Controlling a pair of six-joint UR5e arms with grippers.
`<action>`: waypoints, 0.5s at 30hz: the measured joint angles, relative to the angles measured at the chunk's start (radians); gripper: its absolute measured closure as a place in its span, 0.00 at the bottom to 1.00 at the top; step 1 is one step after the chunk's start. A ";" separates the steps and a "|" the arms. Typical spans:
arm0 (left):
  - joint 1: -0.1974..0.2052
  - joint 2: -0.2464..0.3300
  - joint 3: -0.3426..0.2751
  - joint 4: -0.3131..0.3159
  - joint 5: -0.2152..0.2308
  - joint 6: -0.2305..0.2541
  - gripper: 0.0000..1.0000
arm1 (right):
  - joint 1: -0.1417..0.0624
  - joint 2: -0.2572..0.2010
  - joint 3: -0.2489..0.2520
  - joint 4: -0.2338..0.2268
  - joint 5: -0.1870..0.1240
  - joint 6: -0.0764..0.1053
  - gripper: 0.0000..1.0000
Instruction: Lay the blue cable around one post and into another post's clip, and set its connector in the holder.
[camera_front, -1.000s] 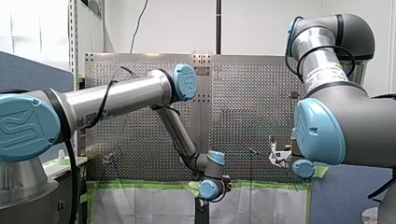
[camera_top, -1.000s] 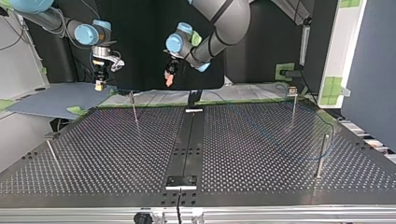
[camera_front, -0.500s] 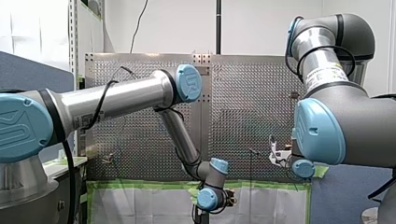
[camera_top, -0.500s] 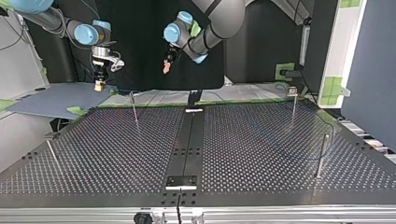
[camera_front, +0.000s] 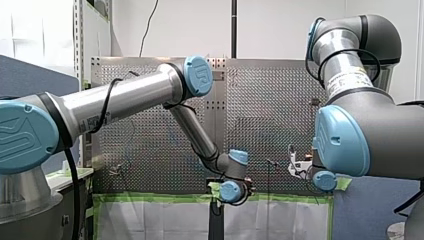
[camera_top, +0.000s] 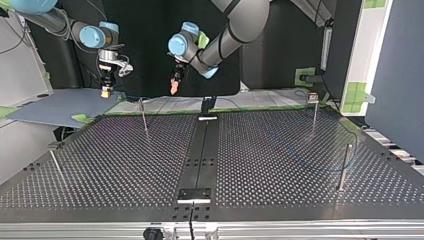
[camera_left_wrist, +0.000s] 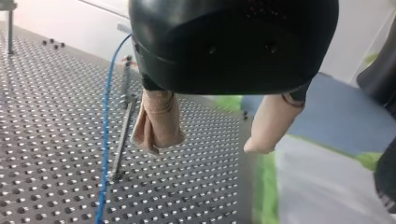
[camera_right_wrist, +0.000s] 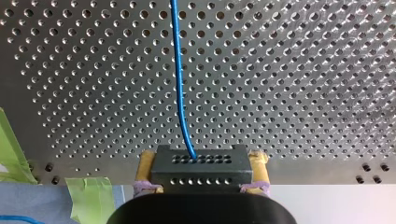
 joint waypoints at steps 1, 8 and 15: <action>0.000 0.000 0.004 0.000 -0.002 0.000 0.00 | 0.000 0.000 0.000 0.000 0.000 0.000 1.00; -0.002 0.000 0.017 -0.001 -0.007 0.004 0.00 | -0.002 0.000 0.000 -0.003 -0.001 0.001 1.00; -0.013 0.001 0.019 -0.002 -0.008 0.011 0.00 | -0.004 0.000 0.000 -0.006 -0.006 0.004 1.00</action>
